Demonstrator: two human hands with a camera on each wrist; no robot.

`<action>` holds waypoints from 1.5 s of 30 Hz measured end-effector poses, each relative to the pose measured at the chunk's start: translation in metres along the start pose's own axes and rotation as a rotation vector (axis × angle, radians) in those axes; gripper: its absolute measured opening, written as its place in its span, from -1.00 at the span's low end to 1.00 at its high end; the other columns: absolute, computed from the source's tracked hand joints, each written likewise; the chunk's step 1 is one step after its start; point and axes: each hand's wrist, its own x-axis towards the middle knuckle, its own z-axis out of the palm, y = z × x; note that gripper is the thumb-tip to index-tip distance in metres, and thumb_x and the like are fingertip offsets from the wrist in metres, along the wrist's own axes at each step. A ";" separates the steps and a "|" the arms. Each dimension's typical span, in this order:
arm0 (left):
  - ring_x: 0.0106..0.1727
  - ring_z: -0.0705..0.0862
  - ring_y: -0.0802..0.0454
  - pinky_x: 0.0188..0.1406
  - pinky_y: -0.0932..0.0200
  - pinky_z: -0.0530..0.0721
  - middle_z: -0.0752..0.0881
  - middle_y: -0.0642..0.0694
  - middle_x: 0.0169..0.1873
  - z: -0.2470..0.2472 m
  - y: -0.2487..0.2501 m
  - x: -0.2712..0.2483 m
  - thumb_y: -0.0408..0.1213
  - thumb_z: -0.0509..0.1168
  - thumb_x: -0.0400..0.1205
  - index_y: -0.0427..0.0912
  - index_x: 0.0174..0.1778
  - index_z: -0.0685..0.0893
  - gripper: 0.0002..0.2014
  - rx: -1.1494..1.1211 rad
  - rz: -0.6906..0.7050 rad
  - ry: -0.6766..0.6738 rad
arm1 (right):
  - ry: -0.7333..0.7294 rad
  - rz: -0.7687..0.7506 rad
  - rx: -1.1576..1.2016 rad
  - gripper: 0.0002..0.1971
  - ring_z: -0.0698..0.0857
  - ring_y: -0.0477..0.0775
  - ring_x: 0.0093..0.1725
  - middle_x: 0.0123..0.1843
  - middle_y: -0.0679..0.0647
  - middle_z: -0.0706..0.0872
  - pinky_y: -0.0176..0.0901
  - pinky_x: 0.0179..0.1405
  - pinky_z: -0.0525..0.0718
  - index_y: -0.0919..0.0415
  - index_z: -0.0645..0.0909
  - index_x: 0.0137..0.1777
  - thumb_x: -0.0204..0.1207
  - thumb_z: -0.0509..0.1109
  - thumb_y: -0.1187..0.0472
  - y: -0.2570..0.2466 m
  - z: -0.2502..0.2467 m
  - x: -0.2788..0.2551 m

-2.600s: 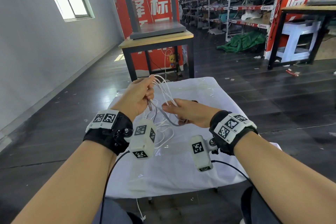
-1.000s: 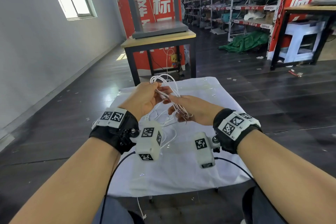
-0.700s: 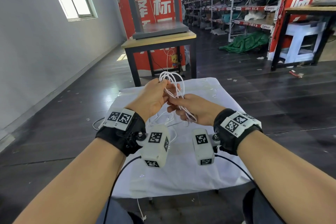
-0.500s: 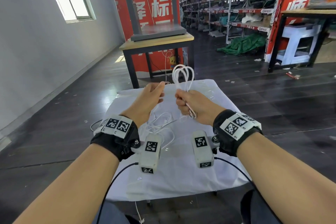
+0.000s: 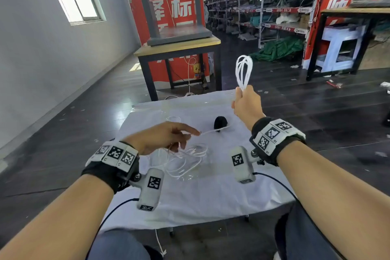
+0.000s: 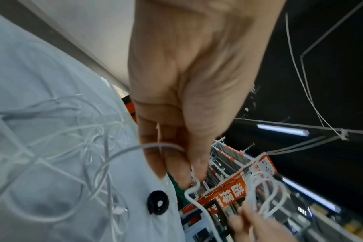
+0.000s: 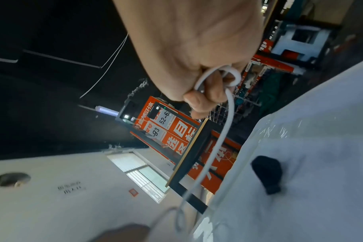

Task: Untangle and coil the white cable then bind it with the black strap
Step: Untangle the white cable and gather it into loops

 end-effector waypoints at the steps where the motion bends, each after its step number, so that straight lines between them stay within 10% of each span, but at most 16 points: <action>1: -0.43 0.60 0.15 -0.35 0.34 0.64 0.70 -0.06 -0.34 -0.004 -0.002 0.001 -0.34 0.19 0.73 -0.07 0.18 0.72 -0.76 -0.064 0.001 0.088 | -0.059 -0.025 -0.155 -0.72 0.65 0.32 -0.08 -0.02 0.32 0.63 0.10 -0.09 0.67 0.39 0.44 0.09 0.72 0.05 0.15 0.003 -0.002 -0.003; 5: -0.44 0.65 0.18 -0.27 0.33 0.73 0.71 -0.14 -0.22 -0.017 -0.012 0.009 -0.38 0.17 0.73 -0.19 0.16 0.66 -0.81 -0.375 -0.005 0.489 | -0.410 -0.063 -0.575 -0.73 0.61 0.13 -0.29 -0.13 0.23 0.66 -0.26 -0.47 0.43 0.27 0.40 -0.24 0.71 0.07 0.26 0.005 -0.003 -0.019; 9: -0.41 0.50 0.15 -0.27 0.34 0.64 0.63 -0.07 -0.27 -0.029 -0.012 0.011 -0.33 0.30 0.67 -0.13 0.17 0.65 -0.82 -0.216 0.047 0.545 | -0.634 -0.029 -0.665 -0.68 0.52 -0.06 -0.55 -0.21 0.17 0.73 -0.41 -0.75 0.34 0.21 0.33 -0.33 0.69 0.02 0.35 0.001 0.001 -0.025; 15: -0.24 0.46 0.06 -0.11 0.23 0.54 0.47 -0.05 -0.23 -0.059 -0.019 0.006 -0.34 0.30 0.66 -0.02 0.15 0.68 -0.80 0.041 0.026 0.478 | -0.613 -0.054 -0.809 -0.60 0.47 0.06 -0.57 -0.46 0.09 0.59 -0.20 -0.52 0.39 0.25 0.39 -0.45 0.67 0.06 0.29 0.000 -0.012 -0.019; 19: -0.33 0.52 0.07 -0.16 0.23 0.64 0.55 -0.07 -0.32 -0.069 -0.013 0.012 -0.33 0.21 0.70 -0.17 0.00 0.73 -0.82 -0.445 -0.026 0.719 | -0.697 0.019 -0.807 -0.73 0.40 0.05 -0.58 -0.38 0.14 0.62 -0.20 -0.51 0.36 0.26 0.44 -0.27 0.66 0.07 0.25 0.003 -0.007 -0.024; 23: -0.28 0.60 0.07 -0.07 0.16 0.63 0.60 -0.09 -0.34 -0.072 0.012 0.015 -0.38 0.15 0.73 -0.17 -0.12 0.65 -0.80 -0.822 -0.001 0.675 | -0.788 0.034 -0.691 -0.77 0.42 0.00 -0.63 -0.40 0.12 0.63 -0.19 -0.48 0.37 0.22 0.42 -0.19 0.66 0.05 0.17 0.006 0.001 -0.028; 30: -0.23 0.64 0.14 -0.03 0.21 0.60 0.63 -0.01 -0.28 -0.097 0.057 0.026 -0.43 0.16 0.69 -0.06 -0.12 0.57 -0.81 -0.729 0.067 0.827 | -0.815 0.179 -0.325 -0.71 0.55 -0.06 -0.55 -0.52 0.04 0.45 -0.30 -0.51 0.44 0.19 0.40 -0.20 0.74 0.04 0.12 0.002 0.006 -0.031; 35: -0.25 0.64 0.11 -0.13 0.17 0.55 0.63 -0.01 -0.28 -0.094 0.051 0.033 -0.40 0.16 0.69 -0.08 -0.13 0.56 -0.85 -0.626 0.006 0.810 | -0.826 0.334 -0.040 -0.65 0.24 -0.16 -0.73 -0.55 -0.01 0.27 -0.40 -0.76 0.18 0.16 0.33 -0.25 0.73 0.08 -0.01 0.003 0.005 -0.038; 41: -0.25 0.68 -0.06 -0.18 0.08 0.62 0.61 -0.14 -0.18 -0.077 0.024 0.033 -0.32 0.15 0.69 -0.17 -0.13 0.54 -0.88 -0.536 -0.213 0.677 | -0.936 0.355 -0.089 -0.44 0.17 -0.13 -0.66 -0.57 -0.08 0.25 -0.37 -0.70 0.15 0.09 0.32 -0.32 0.49 0.10 -0.44 0.005 -0.002 -0.050; 45: -0.18 0.70 -0.15 -0.11 -0.01 0.68 0.63 -0.25 0.03 -0.076 0.019 0.032 -0.18 0.14 0.71 -0.23 0.13 0.54 -0.78 -0.535 -0.228 0.657 | -1.013 0.301 -0.222 -0.50 0.19 -0.12 -0.66 -0.58 -0.09 0.25 -0.34 -0.65 0.14 0.08 0.29 -0.35 0.56 0.15 -0.33 0.010 0.003 -0.054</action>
